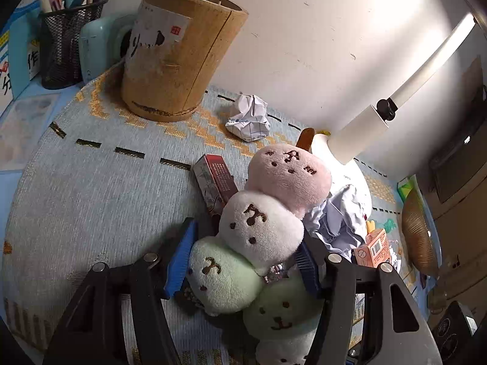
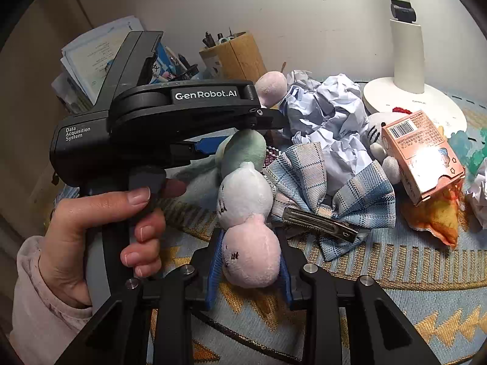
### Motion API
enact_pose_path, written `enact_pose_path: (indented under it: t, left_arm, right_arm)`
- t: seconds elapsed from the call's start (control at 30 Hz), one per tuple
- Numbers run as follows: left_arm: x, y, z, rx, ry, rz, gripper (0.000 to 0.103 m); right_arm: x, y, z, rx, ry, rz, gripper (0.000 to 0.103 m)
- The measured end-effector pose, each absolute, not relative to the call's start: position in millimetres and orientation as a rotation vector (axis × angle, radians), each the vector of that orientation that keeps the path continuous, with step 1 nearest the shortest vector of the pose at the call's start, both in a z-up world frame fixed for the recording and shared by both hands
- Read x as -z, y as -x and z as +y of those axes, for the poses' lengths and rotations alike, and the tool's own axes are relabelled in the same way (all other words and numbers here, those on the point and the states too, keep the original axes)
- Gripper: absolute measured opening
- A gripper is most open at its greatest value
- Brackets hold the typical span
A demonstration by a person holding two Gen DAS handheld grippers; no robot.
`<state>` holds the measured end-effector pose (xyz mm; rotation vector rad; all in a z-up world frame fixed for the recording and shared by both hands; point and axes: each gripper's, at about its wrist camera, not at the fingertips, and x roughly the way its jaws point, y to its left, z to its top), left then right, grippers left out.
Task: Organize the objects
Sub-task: 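Grasp a stacked plush bunny toy with each tool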
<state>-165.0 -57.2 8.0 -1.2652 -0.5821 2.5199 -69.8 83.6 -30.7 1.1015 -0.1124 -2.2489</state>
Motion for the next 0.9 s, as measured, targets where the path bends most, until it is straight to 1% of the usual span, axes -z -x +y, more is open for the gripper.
enact_pose_path:
  t: [0.23,0.43,0.57,0.7,0.9]
  left_arm:
    - [-18.9,146.1,-68.2,-2.551,1.186,-0.635,0.059]
    - [-49.3,134.2,-74.3,-2.663,1.127,-0.523,0.059]
    - [-67.5,124.0,-67.5,-2.688,1.072,-0.489,0.059]
    - [-80.9,116.8,-57.0,-2.694,1.031,-0.487,0.059]
    - [-93.1,108.2,-40.0,-2.694,0.990,-0.492,0.059]
  right_arm:
    - [23.4,57.1,90.7,2.266,-1.066,-0.088,0.030]
    - [16.1,47.5,112.3,2.258,-1.070,-0.147,0.030]
    - [6.5,40.1,122.0,2.275,-1.047,-0.175,0.030]
    - [-4.3,36.5,137.0,2.261,-1.019,-0.245,0.030]
    - [-22.6,20.0,162.1,2.274,-0.945,-0.295,0.030]
